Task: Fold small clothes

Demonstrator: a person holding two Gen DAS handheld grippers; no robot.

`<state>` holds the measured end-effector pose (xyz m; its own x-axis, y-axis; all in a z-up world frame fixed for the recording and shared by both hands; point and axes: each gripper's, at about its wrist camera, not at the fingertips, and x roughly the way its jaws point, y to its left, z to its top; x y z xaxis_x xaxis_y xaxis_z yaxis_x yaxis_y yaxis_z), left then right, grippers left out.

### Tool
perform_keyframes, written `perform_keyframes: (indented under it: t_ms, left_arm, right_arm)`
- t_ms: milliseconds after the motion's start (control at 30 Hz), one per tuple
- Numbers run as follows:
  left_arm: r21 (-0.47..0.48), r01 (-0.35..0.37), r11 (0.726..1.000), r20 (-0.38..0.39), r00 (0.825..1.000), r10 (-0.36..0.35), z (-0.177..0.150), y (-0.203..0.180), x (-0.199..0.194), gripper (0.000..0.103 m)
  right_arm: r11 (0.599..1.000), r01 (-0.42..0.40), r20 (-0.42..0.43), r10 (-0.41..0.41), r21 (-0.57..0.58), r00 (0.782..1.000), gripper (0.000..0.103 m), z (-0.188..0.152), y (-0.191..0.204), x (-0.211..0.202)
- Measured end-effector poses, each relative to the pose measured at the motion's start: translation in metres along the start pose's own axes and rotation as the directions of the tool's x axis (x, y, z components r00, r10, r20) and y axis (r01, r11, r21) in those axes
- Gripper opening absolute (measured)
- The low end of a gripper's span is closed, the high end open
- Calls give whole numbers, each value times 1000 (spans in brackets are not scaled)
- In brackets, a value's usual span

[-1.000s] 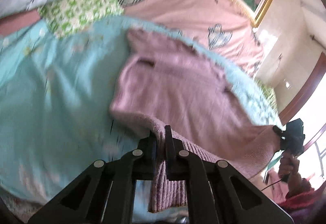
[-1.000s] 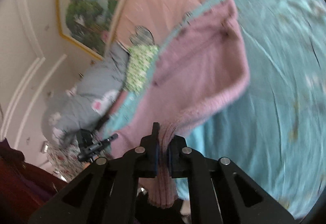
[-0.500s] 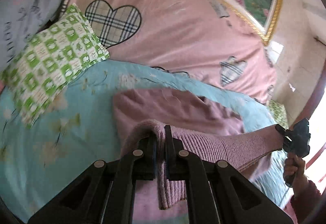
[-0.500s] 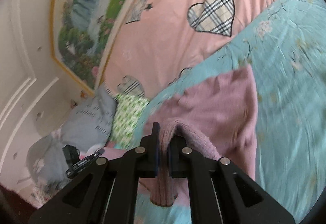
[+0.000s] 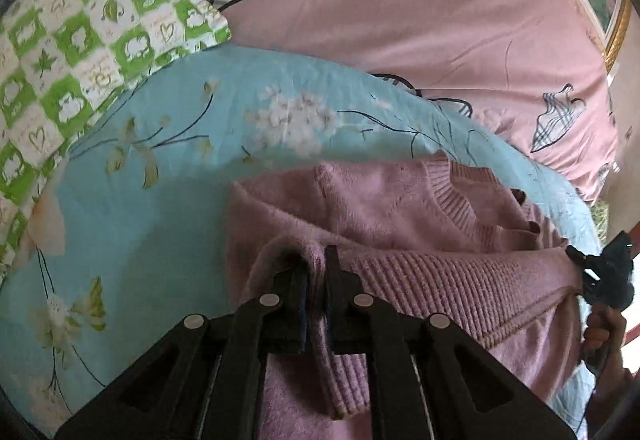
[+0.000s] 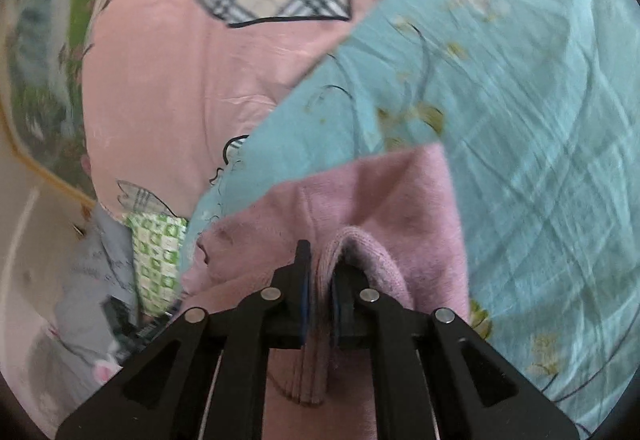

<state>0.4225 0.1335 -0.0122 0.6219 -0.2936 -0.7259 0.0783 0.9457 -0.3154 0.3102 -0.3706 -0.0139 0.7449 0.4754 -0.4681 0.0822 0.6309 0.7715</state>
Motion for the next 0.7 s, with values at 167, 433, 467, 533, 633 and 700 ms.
perform_keyframes:
  t_ms: [167, 433, 467, 533, 633, 700]
  left_arm:
    - [-46, 13, 999, 43, 999, -11, -9, 10, -42, 15]
    - [352, 180, 919, -150, 979, -135, -93, -137, -44, 21]
    - [380, 173, 909, -167, 979, -117, -97, -150, -34, 21]
    - [385, 129, 914, -180, 982, -62, -96, -163, -10, 21]
    - [358, 105, 928, -198, 980, -34, -81, -163, 17, 21]
    - [354, 53, 934, -178, 984, 12, -62, -155, 33, 16]
  right_arm:
    - [1000, -7, 81, 6, 14, 997, 32, 2, -1, -39]
    - [879, -110, -144, 48, -464, 988, 32, -77, 101, -25]
    - [847, -119, -208, 10, -518, 978, 32, -92, 112, -10]
    - [795, -97, -263, -82, -599, 961, 33, -109, 124, 15]
    - [778, -20, -244, -173, -629, 954, 33, -101, 122, 40]
    - [768, 83, -178, -250, -635, 952, 30, -83, 115, 51]
